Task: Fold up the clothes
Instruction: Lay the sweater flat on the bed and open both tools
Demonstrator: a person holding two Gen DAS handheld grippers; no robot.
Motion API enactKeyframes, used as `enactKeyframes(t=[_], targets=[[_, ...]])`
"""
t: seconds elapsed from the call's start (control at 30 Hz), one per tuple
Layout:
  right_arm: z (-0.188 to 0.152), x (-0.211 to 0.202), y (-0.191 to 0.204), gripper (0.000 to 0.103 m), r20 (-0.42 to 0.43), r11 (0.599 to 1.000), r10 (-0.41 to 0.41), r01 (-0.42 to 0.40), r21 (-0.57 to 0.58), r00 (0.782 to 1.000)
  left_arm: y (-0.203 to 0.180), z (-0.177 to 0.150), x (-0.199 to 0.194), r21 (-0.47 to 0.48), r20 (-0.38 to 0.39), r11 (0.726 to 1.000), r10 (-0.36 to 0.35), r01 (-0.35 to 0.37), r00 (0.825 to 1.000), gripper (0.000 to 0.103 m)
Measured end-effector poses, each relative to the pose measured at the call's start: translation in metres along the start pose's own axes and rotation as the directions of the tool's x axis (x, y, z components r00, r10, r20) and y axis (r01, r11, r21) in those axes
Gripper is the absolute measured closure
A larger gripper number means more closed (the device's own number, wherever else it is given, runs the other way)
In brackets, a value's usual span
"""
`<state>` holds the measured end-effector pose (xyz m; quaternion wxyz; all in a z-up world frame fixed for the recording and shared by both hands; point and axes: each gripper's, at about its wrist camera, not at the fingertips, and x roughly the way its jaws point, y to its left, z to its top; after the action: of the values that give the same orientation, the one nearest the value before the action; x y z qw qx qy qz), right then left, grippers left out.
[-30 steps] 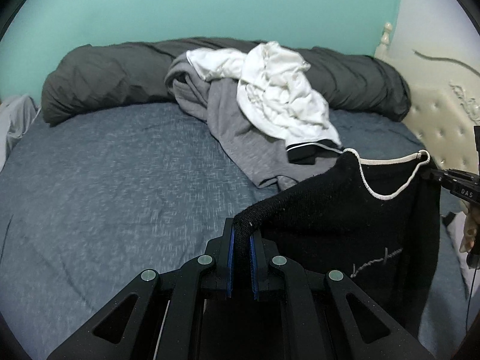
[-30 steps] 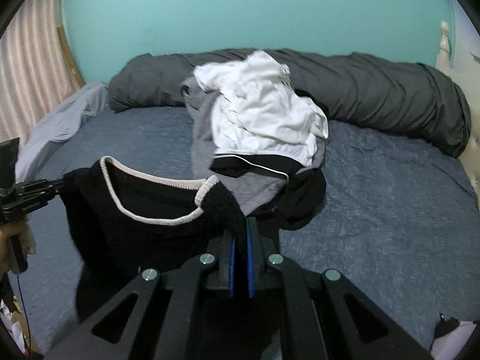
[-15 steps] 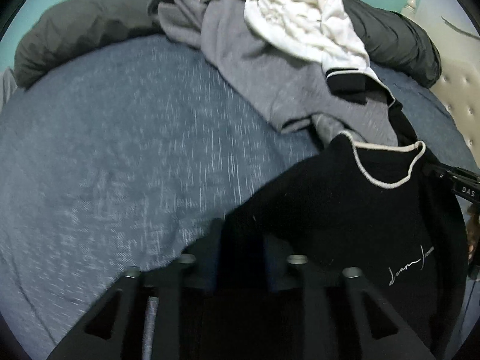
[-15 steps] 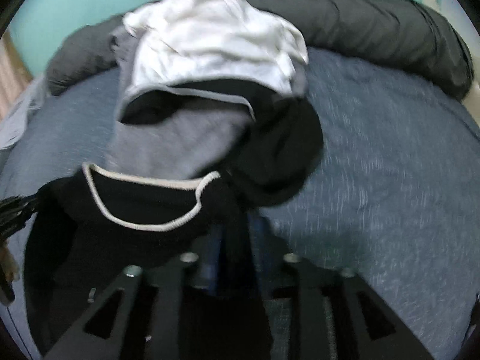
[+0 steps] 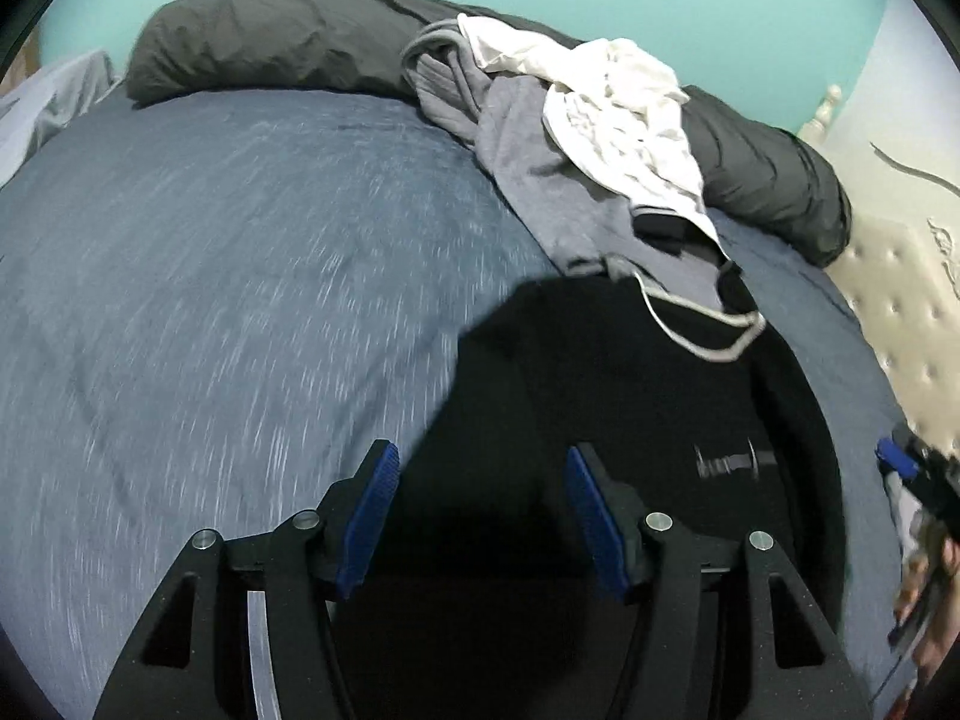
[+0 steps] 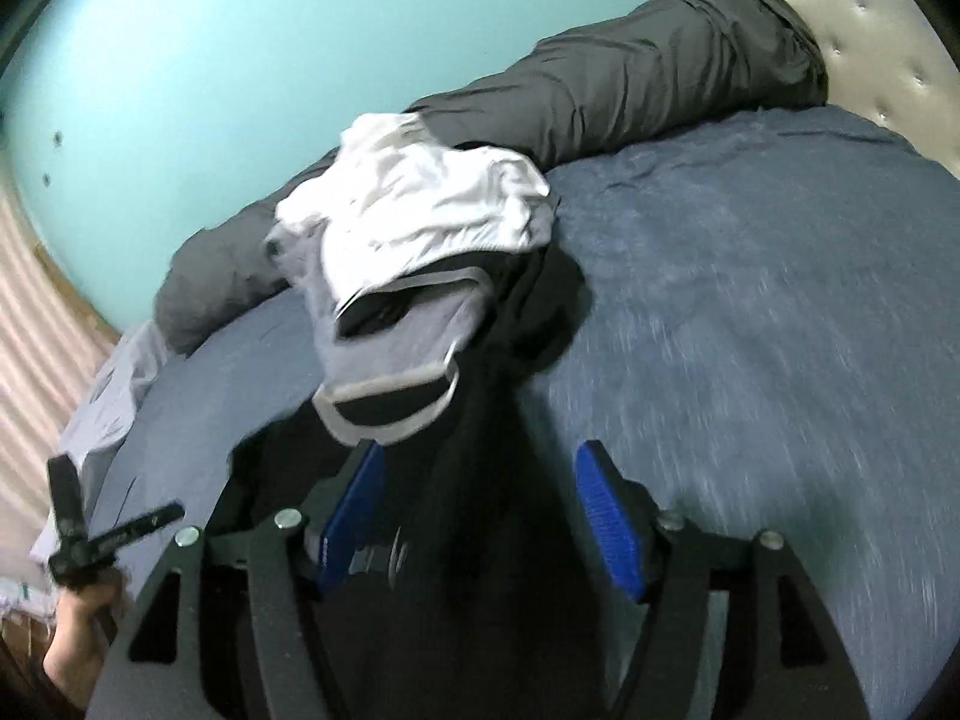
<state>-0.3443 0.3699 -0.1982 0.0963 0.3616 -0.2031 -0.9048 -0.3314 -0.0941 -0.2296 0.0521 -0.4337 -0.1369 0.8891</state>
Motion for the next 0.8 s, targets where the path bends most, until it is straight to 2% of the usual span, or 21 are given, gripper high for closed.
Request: enactKeyframes(t=[0.1,0.3,0.4,0.57,0.8], targets=[[-0.045,-0.035,0.009,0.035,-0.006,0.999,0.051,-0.051,0.015,0.999,-0.006,-0.037,-0.023,-0.022,0.009,1.000,-0.014,0.014,1.000,0.041],[-0.111,-0.076,0.022,0.035,-0.020,0.996,0.086,-0.086,0.033,0.996,-0.008,-0.103,-0.052,-0.088,-0.010,0.996,-0.031,0.030,0.999,0.040],[-0.135,-0.090,0.026,0.035,0.000,0.998,0.064,-0.064,0.020,0.998,-0.010,-0.135,-0.061,-0.112,-0.019,0.993,-0.025,0.022,1.000,0.040],[-0.151,-0.083,0.028,0.035,-0.015,0.997,0.071,-0.072,-0.003,0.997,-0.022,-0.172,-0.063,-0.096,-0.067,0.995,-0.021,0.015,0.998,0.040],[-0.165,-0.068,0.028,0.035,-0.048,0.995,0.103,-0.103,-0.009,0.994,-0.046,-0.198,-0.075,-0.054,-0.098,0.998,0.006,-0.011,0.995,0.040]])
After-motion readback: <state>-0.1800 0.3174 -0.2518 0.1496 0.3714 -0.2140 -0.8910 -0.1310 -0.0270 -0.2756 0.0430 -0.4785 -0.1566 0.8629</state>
